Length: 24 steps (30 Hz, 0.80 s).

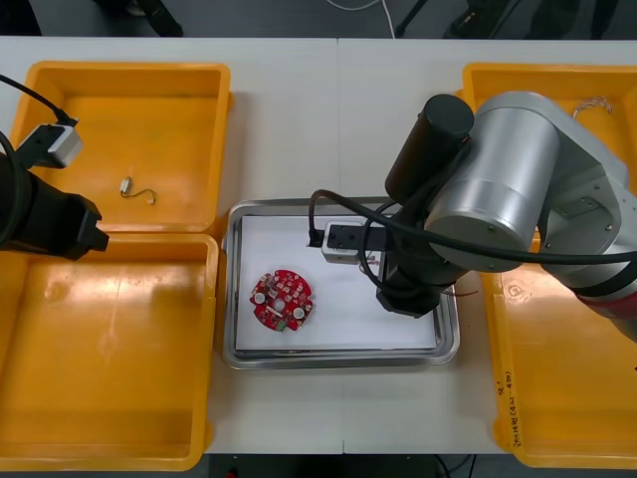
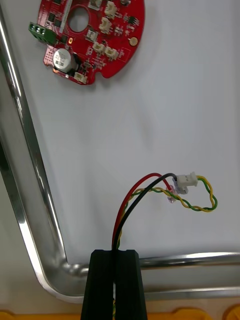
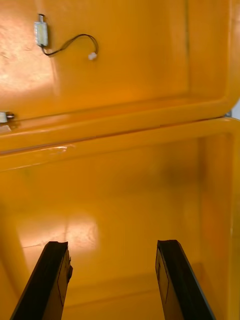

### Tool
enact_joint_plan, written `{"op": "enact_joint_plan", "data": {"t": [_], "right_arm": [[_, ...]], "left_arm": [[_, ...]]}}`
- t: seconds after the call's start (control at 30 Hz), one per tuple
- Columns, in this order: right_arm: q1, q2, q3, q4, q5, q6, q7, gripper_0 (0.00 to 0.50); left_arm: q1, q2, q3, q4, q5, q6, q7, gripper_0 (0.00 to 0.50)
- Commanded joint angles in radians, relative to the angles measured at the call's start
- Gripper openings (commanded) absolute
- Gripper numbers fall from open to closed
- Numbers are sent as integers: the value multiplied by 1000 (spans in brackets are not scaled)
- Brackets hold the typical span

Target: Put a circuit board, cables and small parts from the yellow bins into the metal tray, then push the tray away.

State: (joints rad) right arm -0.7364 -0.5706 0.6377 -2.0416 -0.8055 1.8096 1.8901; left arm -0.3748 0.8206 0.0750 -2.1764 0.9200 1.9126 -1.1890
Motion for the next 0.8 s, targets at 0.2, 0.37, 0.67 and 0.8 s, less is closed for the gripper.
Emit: {"op": "enact_joint_plan", "data": {"t": [0.2,0.37,0.67,0.8], "right_arm": [[-38,38,108,52,40,-81,167,0],[-38,38,160,80,85,-119,167,0],[11,40,197,124,143,-199,167,0],[31,43,197,124,149,-208,159,0]], "left_arm": [[10,49,51,89,-67,7,-170,500],[-9,49,72,155,-70,7,-218,500],[-90,49,72,283,-64,7,-245,500],[-111,49,72,326,-66,-1,-264,500]]}}
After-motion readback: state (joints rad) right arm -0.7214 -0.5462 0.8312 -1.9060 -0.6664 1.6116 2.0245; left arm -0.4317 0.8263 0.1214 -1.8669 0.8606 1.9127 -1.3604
